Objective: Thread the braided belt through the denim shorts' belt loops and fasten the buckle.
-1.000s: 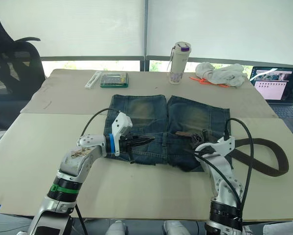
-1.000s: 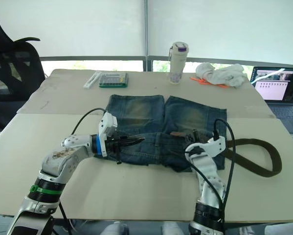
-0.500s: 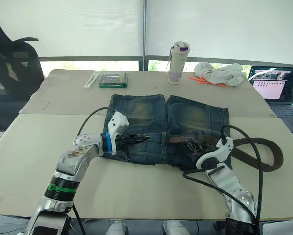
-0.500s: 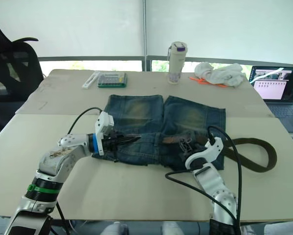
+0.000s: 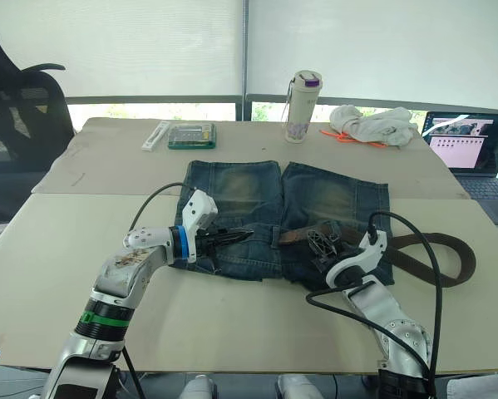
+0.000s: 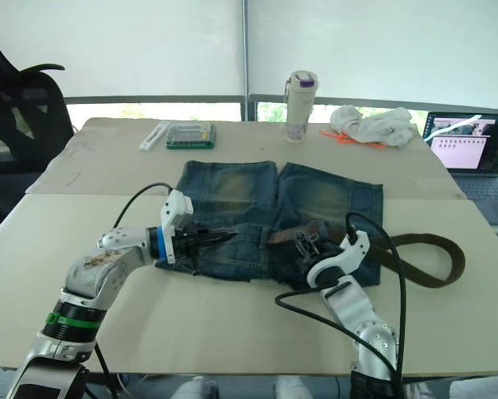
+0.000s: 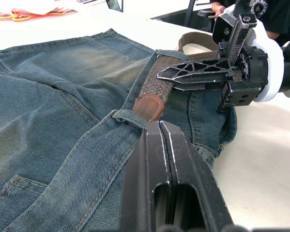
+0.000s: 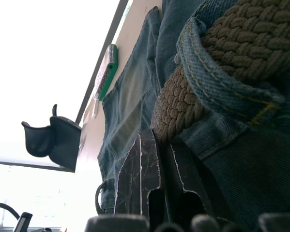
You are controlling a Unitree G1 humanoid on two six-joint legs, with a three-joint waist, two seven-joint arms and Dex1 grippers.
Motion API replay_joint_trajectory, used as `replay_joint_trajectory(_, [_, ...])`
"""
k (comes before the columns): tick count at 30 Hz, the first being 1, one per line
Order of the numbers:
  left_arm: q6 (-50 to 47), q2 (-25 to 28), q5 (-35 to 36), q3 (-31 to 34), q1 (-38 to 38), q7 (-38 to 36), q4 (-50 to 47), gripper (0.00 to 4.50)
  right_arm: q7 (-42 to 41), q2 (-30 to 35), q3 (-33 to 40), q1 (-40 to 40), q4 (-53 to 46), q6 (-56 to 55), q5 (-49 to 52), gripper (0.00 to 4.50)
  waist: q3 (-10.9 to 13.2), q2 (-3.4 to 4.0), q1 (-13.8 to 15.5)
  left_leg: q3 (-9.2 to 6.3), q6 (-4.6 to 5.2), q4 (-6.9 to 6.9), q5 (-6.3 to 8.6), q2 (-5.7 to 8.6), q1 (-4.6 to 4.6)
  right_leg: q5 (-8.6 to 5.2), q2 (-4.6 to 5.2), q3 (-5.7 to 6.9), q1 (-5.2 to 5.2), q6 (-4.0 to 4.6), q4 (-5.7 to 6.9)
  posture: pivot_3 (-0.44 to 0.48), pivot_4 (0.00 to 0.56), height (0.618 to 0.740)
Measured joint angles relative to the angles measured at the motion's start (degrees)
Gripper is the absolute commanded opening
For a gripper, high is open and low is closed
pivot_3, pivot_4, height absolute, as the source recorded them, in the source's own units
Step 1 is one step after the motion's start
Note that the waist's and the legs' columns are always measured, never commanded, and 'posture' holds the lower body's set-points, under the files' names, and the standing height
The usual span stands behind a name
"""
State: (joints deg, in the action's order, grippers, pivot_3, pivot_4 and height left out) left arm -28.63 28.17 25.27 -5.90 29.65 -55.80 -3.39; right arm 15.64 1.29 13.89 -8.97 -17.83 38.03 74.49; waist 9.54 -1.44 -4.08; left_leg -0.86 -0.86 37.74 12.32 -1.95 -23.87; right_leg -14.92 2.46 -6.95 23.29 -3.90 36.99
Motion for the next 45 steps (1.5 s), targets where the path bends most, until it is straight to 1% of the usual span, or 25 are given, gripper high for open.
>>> replay_joint_trajectory(5, [0.0, 0.0, -0.4, 0.0, 0.0, 0.0, 0.0, 0.00, -0.6, -1.9, 0.2, -1.2, 0.5, -1.0, 1.2, 0.03, 0.0, 0.00, 0.0, 0.00, 0.00, 0.00, 0.00, 0.00, 0.00, 0.00, 0.00, 0.00, 0.01, 0.00, 0.00, 0.000, 0.150, 0.737])
replay_joint_trajectory(9, [0.0, 0.0, -0.5, 0.0, 0.0, 0.0, 0.0, 0.00, -2.3, -1.9, 0.9, -1.2, 0.5, -1.0, 3.4, 0.03, 0.0, 0.00, 0.0, 0.00, 0.00, 0.00, 0.00, 0.00, -0.02, 0.00, 0.01, 0.00, 0.01, 0.00, 0.00, 0.000, 0.150, 0.737])
replay_joint_trajectory(15, [0.0, 0.0, -0.5, 0.0, 0.0, 0.0, 0.0, 0.00, -3.4, -1.6, 0.9, 0.0, 0.5, -1.0, 3.5, 0.03, 0.0, 0.00, 0.1, 0.00, 0.00, 0.00, 0.00, 0.01, -0.02, 0.00, 0.01, 0.00, 0.02, 0.00, 0.00, 0.000, 0.150, 0.737])
replay_joint_trajectory(17, [0.0, 0.0, -0.5, 0.1, 0.0, 0.0, 0.0, 0.00, -4.4, -0.5, 0.1, 1.0, 0.5, -0.9, 2.7, 0.03, 0.0, 0.00, 0.1, 0.00, 0.00, 0.00, 0.00, 0.01, -0.02, 0.00, 0.01, 0.00, 0.02, 0.00, 0.00, 0.000, 0.150, 0.737])
replay_joint_trajectory(19, [0.0, 0.0, -0.5, 0.1, 0.0, 0.0, 0.0, 0.00, -5.1, 0.6, -1.1, 1.3, 0.6, -0.9, -0.4, 0.03, 0.0, 0.00, 0.0, 0.00, 0.00, 0.00, 0.00, 0.00, -0.01, 0.00, 0.00, 0.00, 0.02, 0.00, 0.00, 0.000, 0.150, 0.737])
replay_joint_trajectory(21, [0.0, 0.0, -0.5, 0.1, 0.2, 0.0, 0.1, 0.00, -6.4, 3.2, -4.2, 1.2, 1.5, -0.9, -6.5, 0.03, 0.0, 0.00, 0.0, 0.01, 0.00, 0.00, 0.00, 0.00, 0.00, 0.00, 0.00, 0.01, 0.02, 0.00, 0.00, 0.000, 0.150, 0.737])
replay_joint_trajectory(23, [0.0, 0.0, -0.6, 0.1, 0.4, 0.0, 0.5, 0.00, -7.5, 4.0, -6.2, 0.8, 2.2, -0.9, -10.8, 0.03, 0.0, -0.01, 0.0, 0.01, 0.00, 0.00, 0.00, 0.00, 0.02, 0.00, -0.01, 0.00, 0.02, 0.00, 0.01, 0.000, 0.150, 0.737])
replay_joint_trajectory(29, [0.1, 0.0, -0.7, 0.1, 0.8, 0.0, 0.5, 0.00, -10.0, 3.9, -7.8, -1.7, 3.9, -0.4, -15.6, 0.03, 0.0, -0.01, -0.1, 0.01, 0.00, 0.00, 0.00, -0.01, 0.02, 0.00, -0.02, 0.00, 0.01, 0.00, 0.02, 0.000, 0.150, 0.737])
replay_joint_trajectory(33, [0.1, 0.0, -0.7, 0.1, 0.8, 0.1, 0.5, 0.00, -10.3, 2.0, -8.3, -3.5, 4.6, 1.4, -15.5, 0.03, 0.0, -0.01, -0.1, -0.01, 0.00, 0.00, 0.00, -0.01, 0.01, 0.00, -0.02, 0.01, 0.02, 0.01, 0.02, 0.000, 0.150, 0.737])
replay_joint_trajectory(36, [0.1, 0.0, -0.7, 0.2, 1.0, 0.3, 0.5, 0.00, -8.4, -2.6, -6.2, -5.8, 5.6, 1.6, -11.7, 0.03, 0.0, -0.01, -0.1, -0.03, 0.00, 0.00, 0.00, -0.03, 0.01, 0.01, -0.03, 0.02, 0.03, 0.01, 0.04, 0.000, 0.150, 0.737])
replay_joint_trajectory(37, [0.1, 0.0, -0.7, 0.2, 1.2, 0.4, 0.5, 0.00, -7.8, -3.0, -6.0, -6.7, 6.0, 1.8, -11.2, 0.03, 0.0, -0.01, -0.1, -0.03, 0.00, 0.00, 0.00, -0.02, 0.00, 0.01, -0.03, 0.02, 0.03, 0.01, 0.04, 0.000, 0.150, 0.737])
replay_joint_trajectory(39, [0.1, 0.0, -0.7, 0.3, 1.3, 0.7, 0.5, 0.00, -8.8, -0.7, -7.5, -7.1, 6.0, 3.6, -12.6, 0.03, 0.0, -0.01, 0.1, -0.02, 0.00, 0.00, 0.00, 0.01, -0.01, 0.01, 0.00, 0.02, 0.02, 0.01, 0.01, 0.000, 0.150, 0.737])
replay_joint_trajectory(41, [0.1, 0.0, -0.7, 0.4, 1.3, 1.1, 0.5, 0.00, -9.5, -0.1, -8.1, -6.6, 6.3, 4.6, -13.1, 0.03, 0.0, -0.01, 0.2, -0.03, 0.00, 0.00, 0.00, 0.01, -0.04, 0.00, 0.01, 0.04, 0.03, 0.00, 0.00, 0.000, 0.150, 0.737])
replay_joint_trajectory(45, [0.0, -0.3, -0.5, 0.9, 1.3, 1.9, 1.3, 0.00, -9.7, -2.5, -6.7, -6.6, 7.3, 4.8, -12.3, 0.03, 0.0, -0.01, -0.1, -0.04, 0.00, 0.00, 0.00, -0.02, -0.03, 0.01, -0.02, 0.04, 0.06, 0.01, 0.04, 0.000, 0.150, 0.737])
